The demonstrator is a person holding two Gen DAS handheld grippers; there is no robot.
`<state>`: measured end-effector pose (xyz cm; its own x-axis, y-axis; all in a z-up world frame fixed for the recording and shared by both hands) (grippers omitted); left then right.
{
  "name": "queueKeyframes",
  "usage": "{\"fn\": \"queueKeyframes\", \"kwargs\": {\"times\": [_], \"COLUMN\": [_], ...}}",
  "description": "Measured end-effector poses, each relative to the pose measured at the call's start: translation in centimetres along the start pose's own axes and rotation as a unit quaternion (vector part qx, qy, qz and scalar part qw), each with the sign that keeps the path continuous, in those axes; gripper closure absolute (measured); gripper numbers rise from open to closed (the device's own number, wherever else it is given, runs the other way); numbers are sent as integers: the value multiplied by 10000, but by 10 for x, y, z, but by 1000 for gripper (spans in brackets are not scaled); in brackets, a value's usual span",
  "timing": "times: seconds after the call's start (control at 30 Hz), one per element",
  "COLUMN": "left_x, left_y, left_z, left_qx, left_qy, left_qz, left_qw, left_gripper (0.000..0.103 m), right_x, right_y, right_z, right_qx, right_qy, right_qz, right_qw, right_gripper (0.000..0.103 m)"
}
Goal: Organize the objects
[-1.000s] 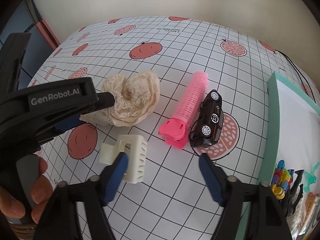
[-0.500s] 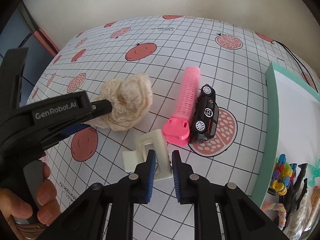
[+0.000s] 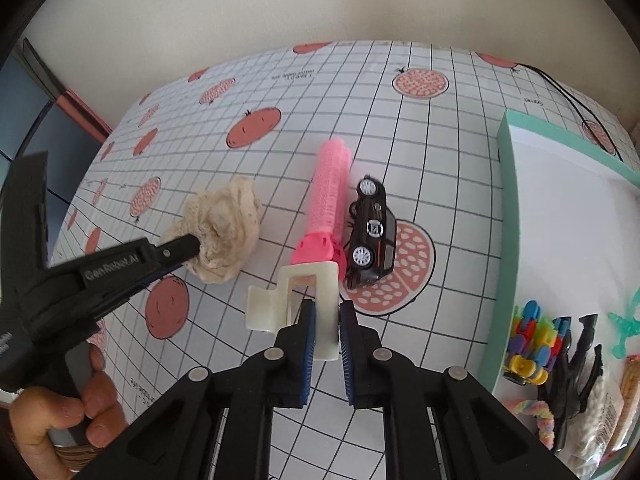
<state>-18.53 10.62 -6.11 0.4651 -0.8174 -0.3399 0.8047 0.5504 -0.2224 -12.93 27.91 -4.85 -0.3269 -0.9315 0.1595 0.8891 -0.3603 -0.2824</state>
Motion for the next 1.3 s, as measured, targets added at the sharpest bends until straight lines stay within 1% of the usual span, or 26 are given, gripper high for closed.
{"fn": "queueKeyframes", "kwargs": {"times": [0.1, 0.23, 0.33, 0.43, 0.6, 0.77, 0.97, 1.3], "left_x": [-1, -2, -3, -5, -12, -23, -45, -93], "left_y": [-1, -3, -6, -9, -13, -10, -2, 25], "left_z": [3, 11, 22, 34, 58, 75, 80, 76], "left_qx": [-76, -288, -578, -906, -1450, -1783, -1899, -1744], "left_qy": [6, -32, -131, -72, -51, -27, 67, 362], "left_qz": [-17, -7, -29, -29, -96, -249, -586, -1200], "left_qw": [10000, 9996, 9982, 9959, 9894, 9837, 9800, 9767], "left_gripper": [93, 94, 95, 95, 95, 95, 95, 95], "right_x": [0, -3, -5, -6, -11, -23, -55, -123], "right_y": [-2, -5, -7, -9, -12, -14, -13, -3], "right_z": [8, 17, 23, 30, 44, 58, 71, 92], "right_qx": [-78, -160, -214, -285, -438, -578, -667, -737], "right_qy": [-52, -110, -163, -176, -205, -168, -23, 184], "right_qz": [-22, -66, -118, -122, -157, -267, -576, -1208], "right_qw": [10000, 9998, 9996, 9994, 9987, 9978, 9961, 9898], "right_gripper": [90, 90, 90, 90, 90, 90, 90, 90]}}
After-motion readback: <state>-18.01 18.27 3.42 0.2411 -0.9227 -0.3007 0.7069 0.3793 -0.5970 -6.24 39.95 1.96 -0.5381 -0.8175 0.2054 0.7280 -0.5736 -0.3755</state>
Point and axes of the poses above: each gripper's, at about its wrist camera, not at the fingertips, and z roughly against the way its jaws point, x to its left, y to its underside, the point moved 3 cm from there along -z, roughly the way its jaws point, and after that the axes turned 6 degrees about x, right-handed, at the moved point
